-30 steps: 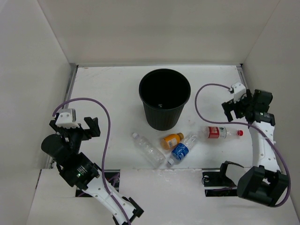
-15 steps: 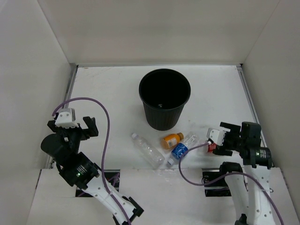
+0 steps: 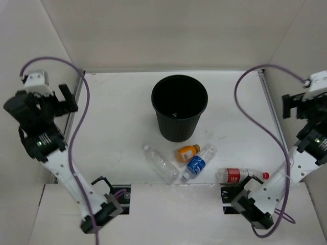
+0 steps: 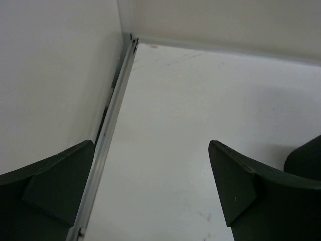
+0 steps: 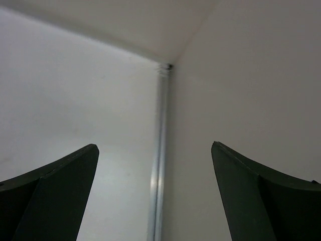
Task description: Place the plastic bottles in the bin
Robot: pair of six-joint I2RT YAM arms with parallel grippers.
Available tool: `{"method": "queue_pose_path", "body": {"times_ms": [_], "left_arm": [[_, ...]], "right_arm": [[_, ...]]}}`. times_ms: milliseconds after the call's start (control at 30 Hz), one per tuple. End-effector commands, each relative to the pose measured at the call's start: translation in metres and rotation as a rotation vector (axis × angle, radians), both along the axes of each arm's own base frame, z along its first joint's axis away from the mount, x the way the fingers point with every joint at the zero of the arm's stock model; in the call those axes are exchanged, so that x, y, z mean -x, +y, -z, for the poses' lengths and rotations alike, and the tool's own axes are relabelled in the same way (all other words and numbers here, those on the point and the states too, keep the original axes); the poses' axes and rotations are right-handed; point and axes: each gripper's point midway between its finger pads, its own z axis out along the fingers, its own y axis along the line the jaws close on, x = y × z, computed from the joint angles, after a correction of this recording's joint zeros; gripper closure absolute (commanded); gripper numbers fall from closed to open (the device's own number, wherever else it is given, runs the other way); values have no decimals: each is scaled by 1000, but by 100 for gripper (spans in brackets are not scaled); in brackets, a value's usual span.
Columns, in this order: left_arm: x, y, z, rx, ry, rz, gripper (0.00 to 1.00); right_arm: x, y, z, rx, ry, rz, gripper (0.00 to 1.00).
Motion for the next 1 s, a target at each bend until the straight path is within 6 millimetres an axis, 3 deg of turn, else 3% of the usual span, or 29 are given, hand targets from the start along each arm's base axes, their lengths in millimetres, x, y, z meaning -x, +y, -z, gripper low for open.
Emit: {"method": "queue_pose_path", "body": {"times_ms": [0, 67, 167, 233, 367, 500, 667, 767, 867, 967], "left_arm": [[-47, 14, -69, -124, -105, -36, 0], [-78, -11, -91, -147, -127, 67, 0], [-109, -95, -98, -251, -92, 310, 0], [-108, -162, -90, -344, -73, 493, 0], [-59, -287, -63, -392, -47, 875, 0], [15, -376, -33, -391, -20, 1203, 0], [117, -449, 5, -434, 3, 1557, 0], [158, -476, 49, -453, 51, 1721, 0], [167, -495, 97, -448, 97, 1803, 0], [152, -510, 134, -439, 130, 1815, 0]], "right_arm": [[10, -36, -89, -175, -249, 237, 0], [24, -58, -102, -202, -286, 351, 0], [40, -74, -111, -225, -316, 447, 0], [45, -85, -114, -264, -325, 500, 0], [47, -100, -100, -387, -276, 558, 0], [47, -93, -84, -424, -269, 569, 0], [52, -78, -68, -435, -278, 587, 0], [56, -67, -57, -467, -282, 589, 0], [59, -49, -54, -508, -287, 563, 0], [62, -14, -62, -528, -298, 479, 0]]}}
